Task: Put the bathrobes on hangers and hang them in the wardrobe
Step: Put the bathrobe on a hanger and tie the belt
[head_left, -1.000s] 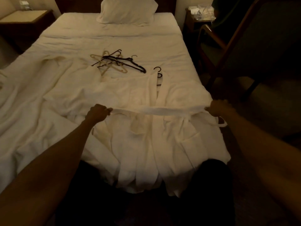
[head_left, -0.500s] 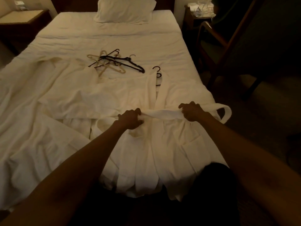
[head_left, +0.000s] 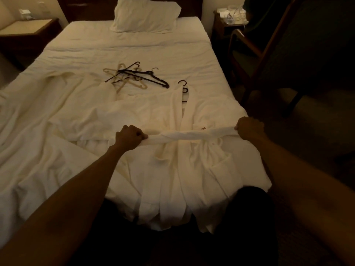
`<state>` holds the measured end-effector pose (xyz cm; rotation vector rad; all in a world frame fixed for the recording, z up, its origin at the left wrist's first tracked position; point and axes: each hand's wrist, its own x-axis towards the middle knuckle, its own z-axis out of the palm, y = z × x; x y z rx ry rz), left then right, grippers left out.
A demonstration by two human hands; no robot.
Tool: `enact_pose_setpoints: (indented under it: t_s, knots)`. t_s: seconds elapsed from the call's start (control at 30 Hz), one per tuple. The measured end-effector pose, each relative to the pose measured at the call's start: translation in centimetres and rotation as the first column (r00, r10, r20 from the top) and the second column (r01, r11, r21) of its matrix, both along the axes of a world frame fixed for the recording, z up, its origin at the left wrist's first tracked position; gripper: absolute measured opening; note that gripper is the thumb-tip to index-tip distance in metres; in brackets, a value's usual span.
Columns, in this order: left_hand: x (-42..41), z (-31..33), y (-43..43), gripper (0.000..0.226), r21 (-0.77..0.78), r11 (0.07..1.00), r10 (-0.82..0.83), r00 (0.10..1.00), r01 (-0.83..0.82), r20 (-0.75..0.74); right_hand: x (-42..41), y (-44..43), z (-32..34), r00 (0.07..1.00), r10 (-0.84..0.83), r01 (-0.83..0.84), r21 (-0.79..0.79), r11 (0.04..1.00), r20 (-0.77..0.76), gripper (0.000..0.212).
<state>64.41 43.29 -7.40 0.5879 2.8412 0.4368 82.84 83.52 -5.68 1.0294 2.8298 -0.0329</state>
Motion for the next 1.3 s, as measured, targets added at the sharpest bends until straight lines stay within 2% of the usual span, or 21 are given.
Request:
enact_pose_setpoints:
  t_s: [0.1, 0.23, 0.3, 0.37, 0.43, 0.5, 0.57, 0.63, 0.77, 1.03, 1.1, 1.17, 1.23, 1.3]
  knots:
    - [1.0, 0.1, -1.2, 0.017, -0.110, 0.993, 0.025, 0.997, -0.033, -0.077, 2.0, 0.6, 0.1, 0.997, -0.077, 0.078, 0.039, 0.996, -0.020, 0.030]
    - [2.2, 0.5, 0.8, 0.022, -0.158, 0.987, -0.057, 0.994, 0.041, -0.096, 2.1, 0.1, 0.1, 0.999, -0.028, 0.029, -0.022, 0.999, 0.032, 0.028]
    - [2.8, 0.8, 2.3, 0.026, -0.093, 0.991, -0.100, 0.995, 0.098, -0.019, 1.3, -0.8, 0.3, 0.998, 0.060, -0.057, -0.144, 0.988, 0.017, 0.032]
    - [3.4, 0.9, 3.7, 0.033, -0.015, 0.992, -0.123, 0.988, 0.125, 0.091, 0.0, -2.3, 0.2, 0.975, 0.208, -0.222, -0.286, 0.932, -0.078, 0.035]
    - [4.1, 0.8, 5.1, 0.046, -0.043, 0.981, -0.179, 0.970, 0.188, 0.165, -1.2, -4.3, 0.0, 0.931, 0.343, -0.366, -0.338, 0.867, -0.129, 0.034]
    - [4.5, 0.7, 6.2, 0.052, -0.099, 0.966, -0.221, 0.962, 0.239, 0.161, -2.3, -5.3, -0.8, 0.918, 0.379, -0.396, -0.349, 0.849, -0.119, 0.032]
    - [4.4, 0.8, 6.6, 0.048, -0.124, 0.959, -0.244, 0.964, 0.256, 0.107, -2.7, -5.3, -1.2, 0.917, 0.391, -0.395, -0.306, 0.866, -0.077, 0.030]
    - [3.9, 1.1, 6.5, 0.044, -0.135, 0.958, -0.243, 0.967, 0.252, 0.075, -2.6, -4.5, -1.4, 0.908, 0.416, -0.418, -0.199, 0.886, -0.054, 0.025]
    - [3.2, 1.2, 5.4, 0.033, -0.122, 0.970, -0.209, 0.978, 0.211, 0.022, -2.0, -3.7, -2.0, 0.892, 0.436, -0.445, -0.066, 0.893, -0.123, 0.022]
    - [2.4, 0.9, 1.6, 0.031, -0.223, 0.968, -0.168, 0.960, 0.117, -0.225, 1.2, -1.5, -1.6, 0.960, 0.281, -0.280, 0.086, 0.956, -0.003, 0.023]
    - [3.5, 0.8, 2.8, 0.035, -0.187, 0.982, -0.066, 0.985, 0.035, -0.161, 1.2, -2.3, -1.8, 0.963, 0.271, -0.270, 0.087, 0.959, 0.001, 0.022]
    - [4.1, 0.3, 3.7, 0.038, -0.115, 0.992, 0.048, 0.999, -0.051, -0.026, 1.0, -3.0, -1.6, 0.966, 0.247, -0.246, 0.030, 0.969, -0.072, 0.029]
    - [3.9, 0.0, 4.1, 0.040, 0.027, 0.989, 0.138, 0.978, -0.144, 0.158, 0.9, -3.7, -0.8, 0.984, 0.078, -0.089, -0.064, 0.994, -0.158, 0.045]
    - [3.7, 0.2, 4.9, 0.036, 0.260, 0.917, 0.213, 0.921, -0.304, 0.327, 0.3, -4.3, -0.5, 0.975, -0.175, 0.141, -0.228, 0.964, -0.138, 0.067]
